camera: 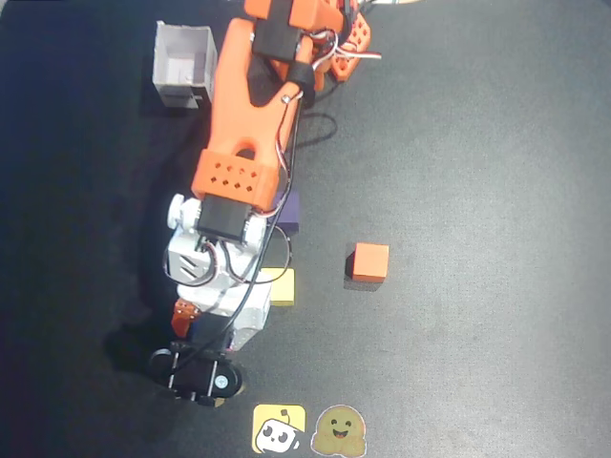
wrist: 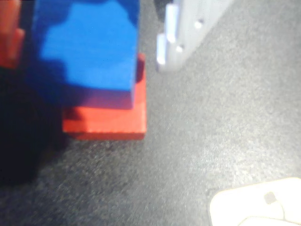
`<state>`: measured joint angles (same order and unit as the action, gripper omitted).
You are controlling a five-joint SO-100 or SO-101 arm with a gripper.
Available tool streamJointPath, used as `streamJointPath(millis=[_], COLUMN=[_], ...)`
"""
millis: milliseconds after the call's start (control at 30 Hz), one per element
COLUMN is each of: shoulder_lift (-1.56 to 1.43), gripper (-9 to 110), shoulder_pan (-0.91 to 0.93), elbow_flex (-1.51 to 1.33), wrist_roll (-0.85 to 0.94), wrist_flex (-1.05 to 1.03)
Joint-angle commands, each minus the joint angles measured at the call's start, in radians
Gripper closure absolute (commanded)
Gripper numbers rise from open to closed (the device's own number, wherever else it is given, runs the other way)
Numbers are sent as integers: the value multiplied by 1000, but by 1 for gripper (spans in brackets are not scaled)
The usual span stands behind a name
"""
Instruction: Put the blue cube on top of the red cube.
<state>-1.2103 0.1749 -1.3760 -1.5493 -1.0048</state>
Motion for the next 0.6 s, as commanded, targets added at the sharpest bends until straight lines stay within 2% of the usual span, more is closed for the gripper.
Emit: streamJointPath(millis=[0, 333, 567], shoulder_lift=[-92, -236, -463], gripper=[79, 79, 87], shoulder_pan=[-3, 0, -3], elbow_flex=[35, -6, -284], wrist_roll=[-6, 20, 72], wrist_flex=[0, -8, 64])
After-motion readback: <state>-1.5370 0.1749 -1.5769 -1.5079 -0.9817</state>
